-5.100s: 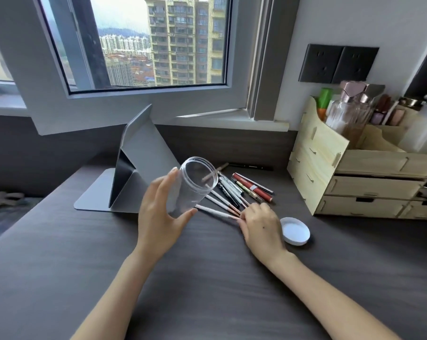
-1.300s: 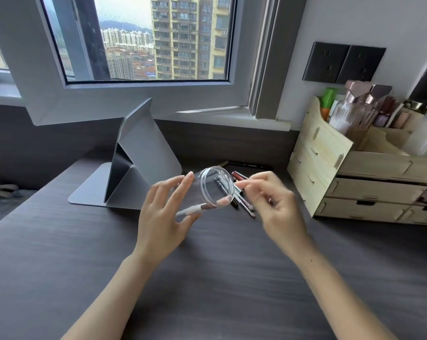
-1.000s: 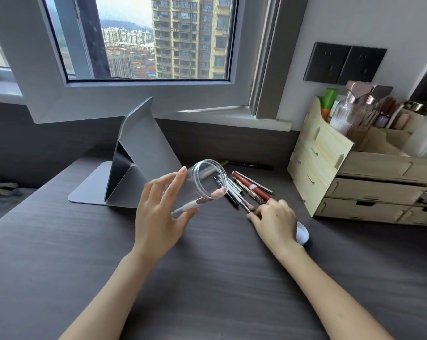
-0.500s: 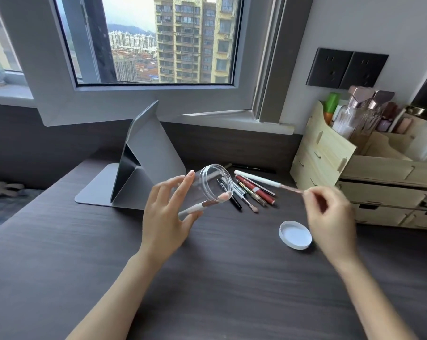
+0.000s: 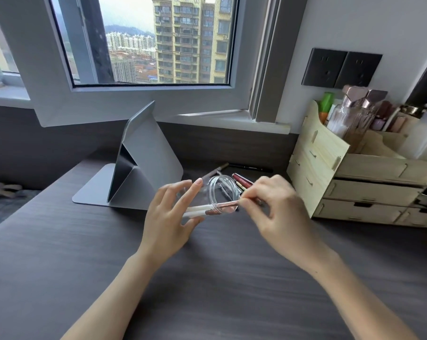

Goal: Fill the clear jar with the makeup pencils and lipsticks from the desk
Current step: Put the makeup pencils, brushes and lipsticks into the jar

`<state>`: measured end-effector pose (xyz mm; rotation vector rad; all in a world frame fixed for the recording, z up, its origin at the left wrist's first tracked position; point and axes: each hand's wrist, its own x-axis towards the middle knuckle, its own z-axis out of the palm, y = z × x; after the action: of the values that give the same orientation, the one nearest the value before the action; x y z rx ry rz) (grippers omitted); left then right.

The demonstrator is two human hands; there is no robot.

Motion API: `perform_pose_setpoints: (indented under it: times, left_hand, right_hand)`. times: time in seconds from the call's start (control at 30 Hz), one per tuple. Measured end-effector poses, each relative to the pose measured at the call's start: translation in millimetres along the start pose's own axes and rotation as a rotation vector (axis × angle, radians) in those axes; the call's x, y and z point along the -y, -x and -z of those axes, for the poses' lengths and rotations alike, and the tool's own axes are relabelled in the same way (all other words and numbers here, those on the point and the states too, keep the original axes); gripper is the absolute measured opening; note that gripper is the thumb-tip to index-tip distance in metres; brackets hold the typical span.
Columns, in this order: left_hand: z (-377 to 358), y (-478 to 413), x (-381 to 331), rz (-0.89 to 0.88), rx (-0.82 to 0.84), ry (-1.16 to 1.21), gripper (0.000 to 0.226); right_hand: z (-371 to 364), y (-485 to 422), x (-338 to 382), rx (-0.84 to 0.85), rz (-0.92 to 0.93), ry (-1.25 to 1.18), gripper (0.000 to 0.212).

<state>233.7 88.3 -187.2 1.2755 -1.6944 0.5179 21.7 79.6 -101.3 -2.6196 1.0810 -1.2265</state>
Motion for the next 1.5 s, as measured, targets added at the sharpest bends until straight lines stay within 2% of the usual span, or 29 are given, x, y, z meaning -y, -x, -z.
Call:
perform_pose_setpoints:
  times: [0.17,0.27,0.33,0.4,0.47,0.53,0.63,0.7,0.8,0.9,0.93,1.0,1.13,1.27,1.37,1.5]
  left_hand:
    - [0,0,1,-0.006,0.016,-0.019,0.074]
    - [0,-1,2,0.014,0.019,-0.034,0.078]
    - [2,-2,1,0.033,-0.001,-0.021,0.078]
    - [3,-3,0,0.047,-0.026,-0.011,0.076]
    - [4,-4,0,0.057,-0.041,-0.01,0.077]
    - [3,-5,0,0.067,-0.06,-0.008,0.077]
    - [3,-5,0,0.057,-0.068,-0.013,0.077]
    - [4,-5,0,0.057,-0.065,-0.018,0.077]
    - [3,-4,1,0.073,-0.057,-0.018,0.079]
    - [2,-5,2,0.08,-0.043,-0.018,0.08]
    - [2,-5,2,0.079,-0.041,-0.02,0.08]
    - [3,-4,1,0.077,-0.042,-0.022,0.079]
    - [3,-4,2,0.075,-0.037,-0.018,0.081]
    - [2,-3,2,0.074,-0.031,-0.01,0.082]
    - [1,-3,0,0.065,-0.031,0.0,0.078]
    - [0,-2,-1,0.047,-0.035,0.021,0.077]
  right_hand:
    - [-25,-9,7,-0.027,0.086,0.122,0.013]
    - [-23,-12,3,0.051,0.095,0.085,0.018]
    - [-17,-12,-6,0.095,0.001,-0.089,0.021]
    - [-15,-13,-26,-0.01,-0.172,-0.247,0.02]
    - [-23,-13,-54,-0.096,-0.341,-0.135,0.019]
    - [-38,-11,-78,0.001,-0.448,0.08,0.02]
    - [-70,-4,-97,0.204,-0.429,0.361,0.03]
    - [-84,-5,-100,0.27,-0.41,0.505,0.037]
    - [-94,-7,-96,0.303,-0.384,0.589,0.024]
    - [-100,-3,-100,0.202,-0.317,0.593,0.024]
    - [-99,-2,-99,0.194,-0.349,0.53,0.018]
    - [-92,-2,-96,0.009,-0.427,0.325,0.01]
    - [-52,-2,-89,-0.386,-0.507,-0.038,0.014]
    - [9,0,-66,-0.633,-0.49,-0.532,0.022]
    - [44,7,-38,-0.647,-0.381,-0.661,0.021]
    - [39,14,-15,-0.449,-0.254,-0.513,0.015]
